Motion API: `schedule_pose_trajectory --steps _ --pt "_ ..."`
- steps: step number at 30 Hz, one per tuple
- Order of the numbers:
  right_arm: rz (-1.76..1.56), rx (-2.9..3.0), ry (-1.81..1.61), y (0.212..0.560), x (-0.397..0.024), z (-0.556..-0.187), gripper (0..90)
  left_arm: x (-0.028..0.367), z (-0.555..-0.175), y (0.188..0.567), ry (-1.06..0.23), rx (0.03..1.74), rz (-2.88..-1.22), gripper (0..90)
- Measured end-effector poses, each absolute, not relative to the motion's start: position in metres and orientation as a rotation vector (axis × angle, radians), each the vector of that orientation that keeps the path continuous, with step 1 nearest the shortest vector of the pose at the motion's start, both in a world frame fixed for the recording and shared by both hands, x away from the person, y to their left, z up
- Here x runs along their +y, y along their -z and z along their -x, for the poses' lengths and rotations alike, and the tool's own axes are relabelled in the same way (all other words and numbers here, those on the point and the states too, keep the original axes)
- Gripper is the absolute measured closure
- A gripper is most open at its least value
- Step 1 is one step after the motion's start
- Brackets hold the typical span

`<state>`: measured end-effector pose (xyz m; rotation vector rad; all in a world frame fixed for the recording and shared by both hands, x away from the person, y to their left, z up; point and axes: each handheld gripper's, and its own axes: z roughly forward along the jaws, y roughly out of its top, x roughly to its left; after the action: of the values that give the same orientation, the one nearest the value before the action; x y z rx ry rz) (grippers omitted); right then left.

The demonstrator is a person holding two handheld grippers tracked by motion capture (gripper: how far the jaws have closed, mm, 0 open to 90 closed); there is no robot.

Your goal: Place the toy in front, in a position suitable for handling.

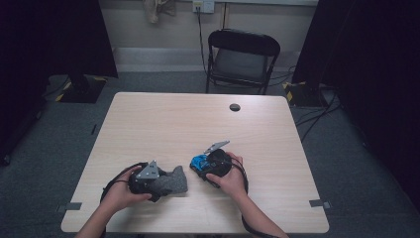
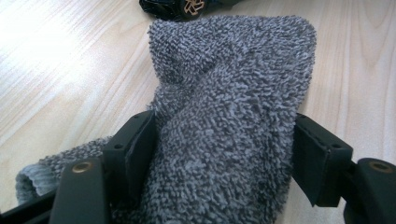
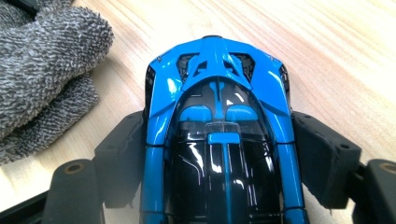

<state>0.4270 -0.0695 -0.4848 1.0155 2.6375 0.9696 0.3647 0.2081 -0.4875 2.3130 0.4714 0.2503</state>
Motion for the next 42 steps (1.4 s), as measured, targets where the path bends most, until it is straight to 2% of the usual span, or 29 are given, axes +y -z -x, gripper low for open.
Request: schedule_pose_trajectory --steps 24,31,42 --pt "-0.921 2.635 -0.956 0.4875 -0.0661 -0.4263 24.1 0.2080 -0.3641 0.4876 -0.256 0.471 -2.314 29.0" --pt "-0.914 2.664 -0.955 0.4854 -0.0665 -0.4271 19.5 0.2084 -0.3644 0.4879 -0.252 0.474 -2.308 29.1" --pt "-0.908 2.660 -0.948 0.4809 -0.0656 -0.4294 19.1 0.2086 -0.3644 0.4881 -0.253 0.471 -2.307 29.1"
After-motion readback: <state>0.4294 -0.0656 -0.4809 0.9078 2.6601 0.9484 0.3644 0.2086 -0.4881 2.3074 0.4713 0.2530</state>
